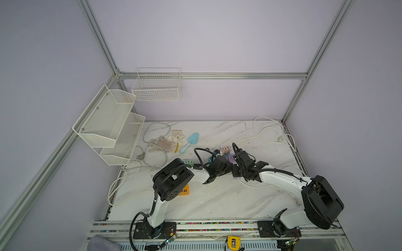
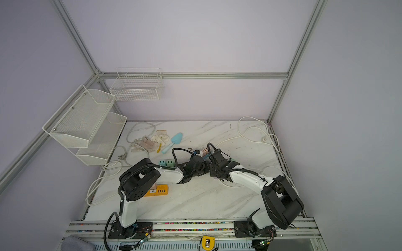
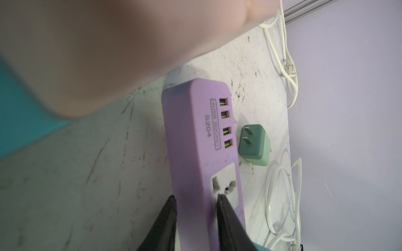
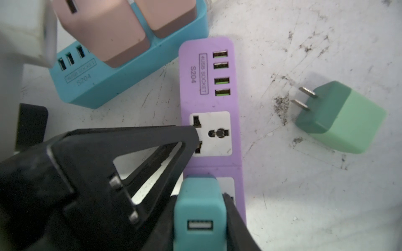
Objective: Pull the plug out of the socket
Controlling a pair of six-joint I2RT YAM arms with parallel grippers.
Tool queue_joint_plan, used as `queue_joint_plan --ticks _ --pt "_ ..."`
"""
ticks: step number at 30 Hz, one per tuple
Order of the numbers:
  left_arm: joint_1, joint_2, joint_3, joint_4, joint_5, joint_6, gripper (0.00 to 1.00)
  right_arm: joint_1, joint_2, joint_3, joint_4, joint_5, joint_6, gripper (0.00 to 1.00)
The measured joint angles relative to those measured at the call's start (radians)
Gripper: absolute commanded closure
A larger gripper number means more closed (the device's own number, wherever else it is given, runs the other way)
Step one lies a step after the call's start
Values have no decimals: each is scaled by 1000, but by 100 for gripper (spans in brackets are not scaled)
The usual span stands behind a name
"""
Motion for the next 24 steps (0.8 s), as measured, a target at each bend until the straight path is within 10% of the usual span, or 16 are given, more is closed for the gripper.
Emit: queue_joint_plan --ticks 24 --pt "-13 10 -1 27 -15 -29 71 2 -6 10 -39 -4 -37 90"
